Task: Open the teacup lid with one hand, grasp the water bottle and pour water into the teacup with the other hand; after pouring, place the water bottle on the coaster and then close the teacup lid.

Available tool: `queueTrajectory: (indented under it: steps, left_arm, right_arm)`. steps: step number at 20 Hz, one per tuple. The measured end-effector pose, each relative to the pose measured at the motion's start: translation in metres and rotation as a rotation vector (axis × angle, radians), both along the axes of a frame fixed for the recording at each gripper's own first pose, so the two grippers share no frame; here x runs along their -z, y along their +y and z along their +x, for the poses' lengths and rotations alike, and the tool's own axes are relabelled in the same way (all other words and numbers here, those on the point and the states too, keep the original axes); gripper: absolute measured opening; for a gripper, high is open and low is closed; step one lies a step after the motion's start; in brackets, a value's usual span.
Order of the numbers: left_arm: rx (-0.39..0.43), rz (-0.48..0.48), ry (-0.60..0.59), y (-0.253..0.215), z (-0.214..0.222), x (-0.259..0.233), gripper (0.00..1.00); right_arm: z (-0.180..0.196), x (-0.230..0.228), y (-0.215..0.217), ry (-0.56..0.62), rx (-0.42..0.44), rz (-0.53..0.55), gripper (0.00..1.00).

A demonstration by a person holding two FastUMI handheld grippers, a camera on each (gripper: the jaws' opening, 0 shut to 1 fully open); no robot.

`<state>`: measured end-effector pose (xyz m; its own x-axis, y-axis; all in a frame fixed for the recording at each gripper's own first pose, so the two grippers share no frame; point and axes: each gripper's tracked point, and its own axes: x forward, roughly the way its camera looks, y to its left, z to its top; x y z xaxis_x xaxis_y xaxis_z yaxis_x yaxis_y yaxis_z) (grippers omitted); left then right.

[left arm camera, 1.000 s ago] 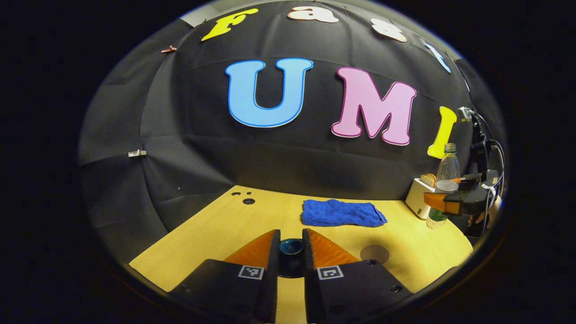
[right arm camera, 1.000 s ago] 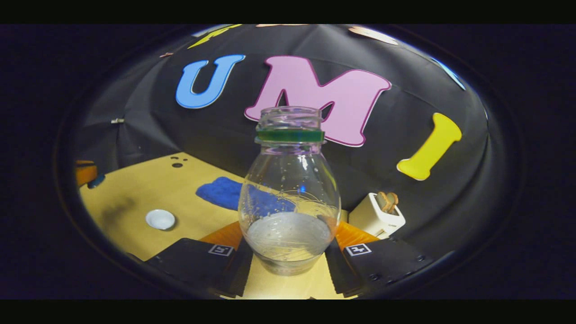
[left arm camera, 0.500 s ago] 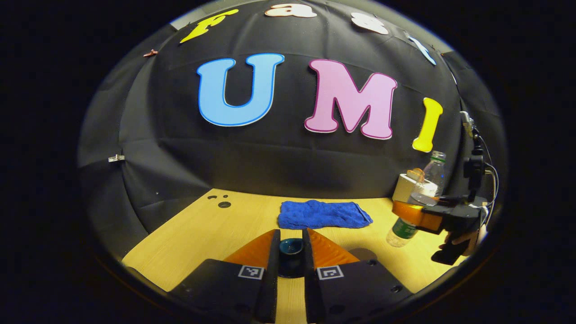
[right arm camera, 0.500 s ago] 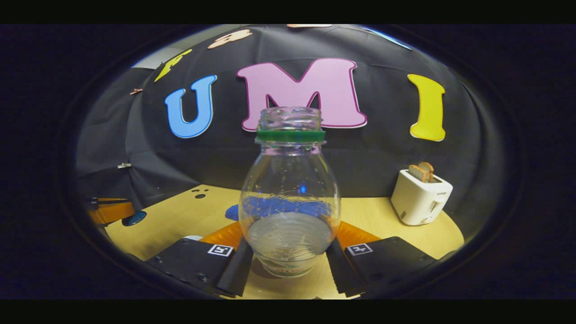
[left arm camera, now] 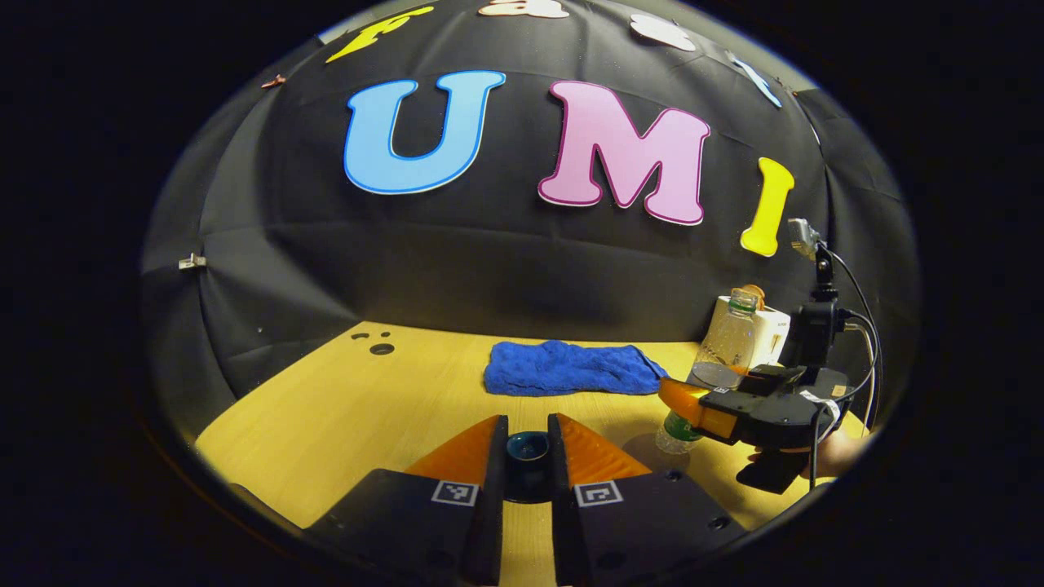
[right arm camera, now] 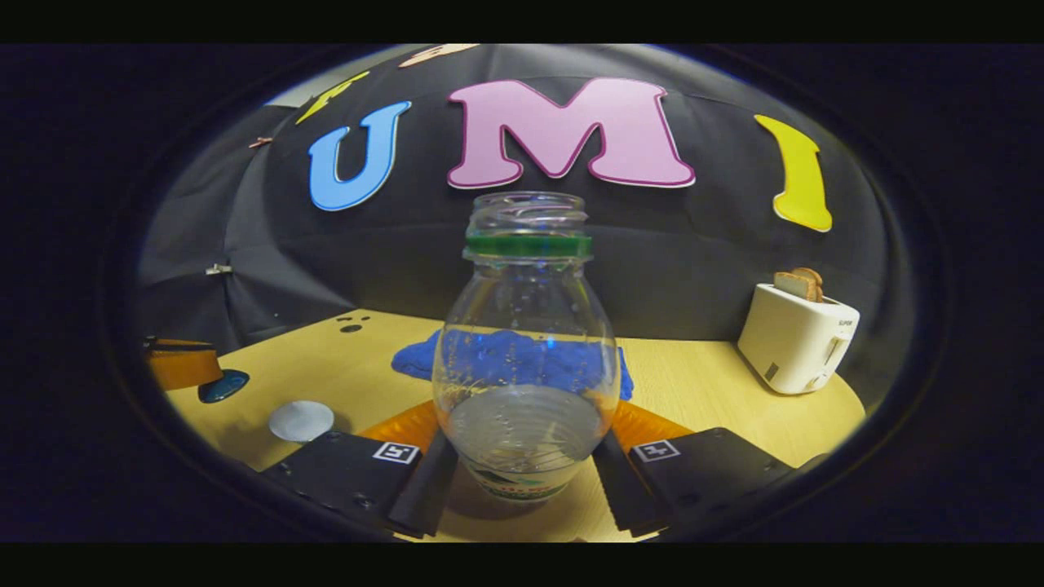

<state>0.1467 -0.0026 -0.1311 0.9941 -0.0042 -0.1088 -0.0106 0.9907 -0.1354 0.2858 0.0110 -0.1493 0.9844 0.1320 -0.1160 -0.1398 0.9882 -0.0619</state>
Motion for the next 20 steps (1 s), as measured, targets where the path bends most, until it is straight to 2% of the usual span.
queueTrajectory:
  steps: [4, 5, 10, 12, 20]
  left_arm:
    - [-0.007, -0.022, 0.02, 0.0, -0.002, 0.01, 0.29]
    - [-0.007, -0.023, 0.018, 0.0, -0.002, 0.01, 0.25]
    - [-0.016, -0.014, 0.01, 0.004, -0.002, 0.008, 0.28]
    - [-0.025, -0.012, 0.006, 0.007, -0.003, 0.006, 0.29]
    - [-0.048, -0.009, 0.001, 0.012, 0.02, 0.016, 0.28]
  right_arm:
    - [0.0, 0.01, 0.01, 0.01, -0.03, -0.014, 0.81]
    - [0.001, 0.012, 0.011, 0.012, -0.03, -0.016, 0.78]
    - [-0.003, 0.014, 0.01, 0.026, -0.026, 0.008, 0.81]
    - [-0.008, 0.018, 0.017, 0.041, -0.051, 0.025, 0.99]
    - [-0.051, 0.014, -0.007, 0.004, -0.015, -0.056, 0.98]
